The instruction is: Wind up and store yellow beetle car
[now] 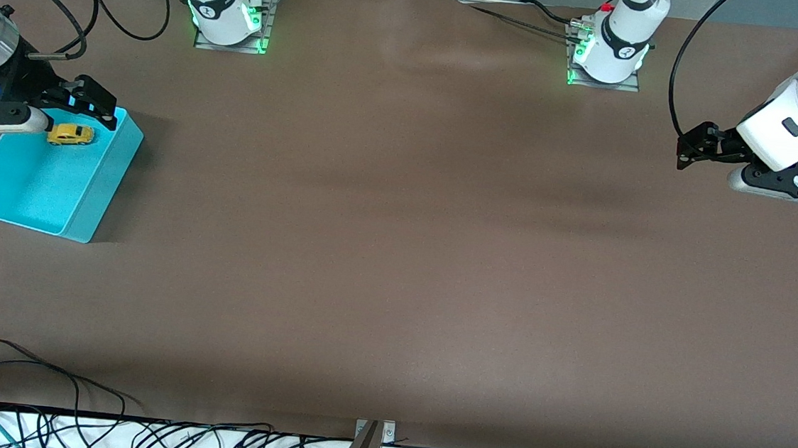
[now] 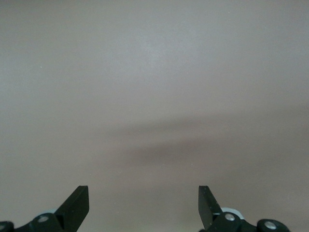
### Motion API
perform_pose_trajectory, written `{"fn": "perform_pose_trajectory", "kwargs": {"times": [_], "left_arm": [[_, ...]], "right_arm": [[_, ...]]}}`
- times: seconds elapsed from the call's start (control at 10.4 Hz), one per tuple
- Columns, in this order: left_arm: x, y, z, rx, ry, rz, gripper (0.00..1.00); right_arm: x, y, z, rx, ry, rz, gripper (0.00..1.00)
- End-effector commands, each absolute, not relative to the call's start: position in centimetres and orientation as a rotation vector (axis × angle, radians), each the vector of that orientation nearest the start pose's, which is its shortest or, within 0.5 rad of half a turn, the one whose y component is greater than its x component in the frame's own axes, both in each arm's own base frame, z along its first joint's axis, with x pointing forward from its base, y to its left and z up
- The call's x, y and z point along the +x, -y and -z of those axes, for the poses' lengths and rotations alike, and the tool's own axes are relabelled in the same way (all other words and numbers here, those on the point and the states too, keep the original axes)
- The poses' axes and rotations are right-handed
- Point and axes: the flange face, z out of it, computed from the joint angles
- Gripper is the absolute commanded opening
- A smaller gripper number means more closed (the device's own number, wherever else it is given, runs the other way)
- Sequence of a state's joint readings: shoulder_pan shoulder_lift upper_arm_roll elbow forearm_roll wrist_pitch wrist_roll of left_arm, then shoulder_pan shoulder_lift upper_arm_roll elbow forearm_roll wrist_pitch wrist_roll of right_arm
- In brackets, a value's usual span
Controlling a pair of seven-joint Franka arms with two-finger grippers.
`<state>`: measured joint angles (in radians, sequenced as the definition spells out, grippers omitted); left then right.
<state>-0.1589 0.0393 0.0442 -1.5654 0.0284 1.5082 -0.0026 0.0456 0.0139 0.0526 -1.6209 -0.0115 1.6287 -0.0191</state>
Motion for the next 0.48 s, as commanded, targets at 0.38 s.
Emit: {"fn": "perform_pose_trajectory", "kwargs": {"times": [0.38], "left_arm": [[52.6, 6.4, -61.3, -3.103, -0.161, -0.147, 1.00]], "right_arm": [[55.7, -4.7, -61.8, -3.167, 0.148, -0.044, 1.00]]}}
